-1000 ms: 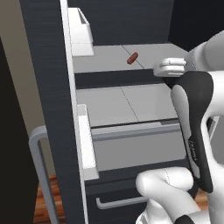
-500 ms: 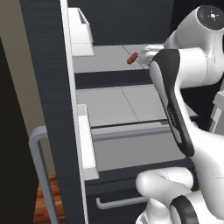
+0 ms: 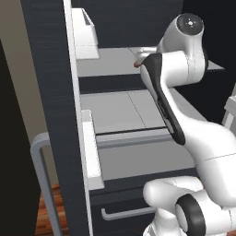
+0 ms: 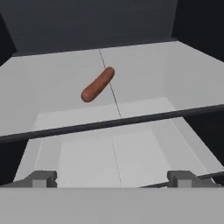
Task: Move the hot dog bun to the plate on the dining table and place the condiment next to that plate. Then navigate to the fridge and take the sausage and place it on the plate as well.
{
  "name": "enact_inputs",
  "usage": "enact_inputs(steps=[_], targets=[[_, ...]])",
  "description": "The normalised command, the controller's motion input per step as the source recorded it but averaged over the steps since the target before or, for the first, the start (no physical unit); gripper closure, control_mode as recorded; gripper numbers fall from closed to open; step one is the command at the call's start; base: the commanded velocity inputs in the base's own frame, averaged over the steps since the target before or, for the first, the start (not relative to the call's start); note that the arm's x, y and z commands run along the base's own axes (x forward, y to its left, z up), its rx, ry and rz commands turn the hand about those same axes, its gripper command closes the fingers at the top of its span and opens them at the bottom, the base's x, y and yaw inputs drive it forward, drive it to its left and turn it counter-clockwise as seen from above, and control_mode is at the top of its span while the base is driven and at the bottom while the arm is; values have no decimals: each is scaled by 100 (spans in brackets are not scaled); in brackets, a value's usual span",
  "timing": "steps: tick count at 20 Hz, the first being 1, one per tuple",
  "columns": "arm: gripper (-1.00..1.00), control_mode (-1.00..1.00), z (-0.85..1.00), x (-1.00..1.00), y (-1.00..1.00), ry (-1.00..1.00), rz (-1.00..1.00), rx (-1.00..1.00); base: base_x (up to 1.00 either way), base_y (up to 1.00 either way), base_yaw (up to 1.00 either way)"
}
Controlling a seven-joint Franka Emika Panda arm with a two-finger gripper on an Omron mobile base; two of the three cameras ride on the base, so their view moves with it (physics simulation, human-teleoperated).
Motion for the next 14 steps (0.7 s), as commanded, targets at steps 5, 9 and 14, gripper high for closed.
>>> enact_inputs(steps=[5, 9, 14], targets=[[-100, -100, -2, 76, 1, 6, -6, 0, 0, 0, 0], [-100, -100, -10, 65, 0, 13, -3, 0, 0, 0, 0], [-100, -100, -9, 65, 0, 13, -2, 0, 0, 0, 0]])
